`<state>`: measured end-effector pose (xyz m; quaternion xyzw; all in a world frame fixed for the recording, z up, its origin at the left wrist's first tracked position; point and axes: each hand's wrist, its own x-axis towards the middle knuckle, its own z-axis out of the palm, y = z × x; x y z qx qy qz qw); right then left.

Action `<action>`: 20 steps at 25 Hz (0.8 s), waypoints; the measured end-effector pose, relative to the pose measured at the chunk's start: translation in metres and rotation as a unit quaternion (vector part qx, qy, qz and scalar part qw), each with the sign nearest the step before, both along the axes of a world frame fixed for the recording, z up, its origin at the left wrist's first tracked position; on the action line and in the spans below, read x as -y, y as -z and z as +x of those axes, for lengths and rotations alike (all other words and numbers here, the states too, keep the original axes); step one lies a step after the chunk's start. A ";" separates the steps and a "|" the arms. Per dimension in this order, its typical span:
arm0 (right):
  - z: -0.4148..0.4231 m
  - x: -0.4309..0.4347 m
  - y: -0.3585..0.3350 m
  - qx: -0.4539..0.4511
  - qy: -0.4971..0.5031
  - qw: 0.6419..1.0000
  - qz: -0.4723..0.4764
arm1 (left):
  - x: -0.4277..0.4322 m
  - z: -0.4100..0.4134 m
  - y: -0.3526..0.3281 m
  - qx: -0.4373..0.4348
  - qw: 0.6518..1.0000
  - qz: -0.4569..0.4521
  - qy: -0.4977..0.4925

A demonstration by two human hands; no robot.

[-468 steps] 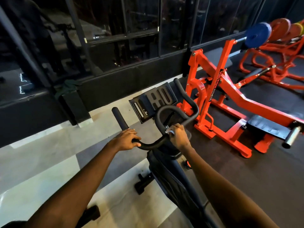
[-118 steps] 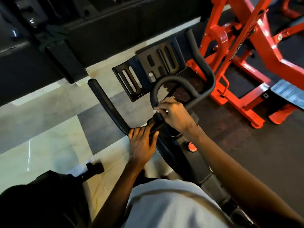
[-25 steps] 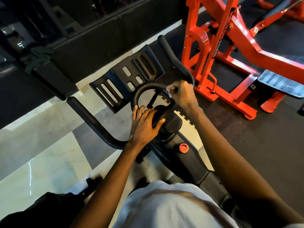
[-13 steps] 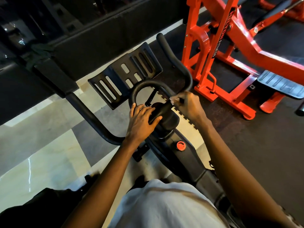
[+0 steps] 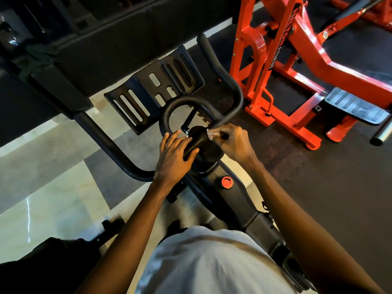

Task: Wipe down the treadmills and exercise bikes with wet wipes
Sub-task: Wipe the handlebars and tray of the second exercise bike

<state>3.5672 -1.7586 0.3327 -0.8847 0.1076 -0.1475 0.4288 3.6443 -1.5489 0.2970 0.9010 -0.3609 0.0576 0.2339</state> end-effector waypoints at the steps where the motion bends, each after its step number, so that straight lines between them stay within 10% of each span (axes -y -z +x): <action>1: 0.004 0.004 0.000 0.007 0.031 0.999 0.005 | 0.000 0.000 0.000 0.002 1.000 -0.001 -0.001; 20: -0.004 -0.015 0.000 -0.012 0.051 0.999 0.000 | -0.009 -0.007 -0.002 -0.006 0.999 -0.020 -0.025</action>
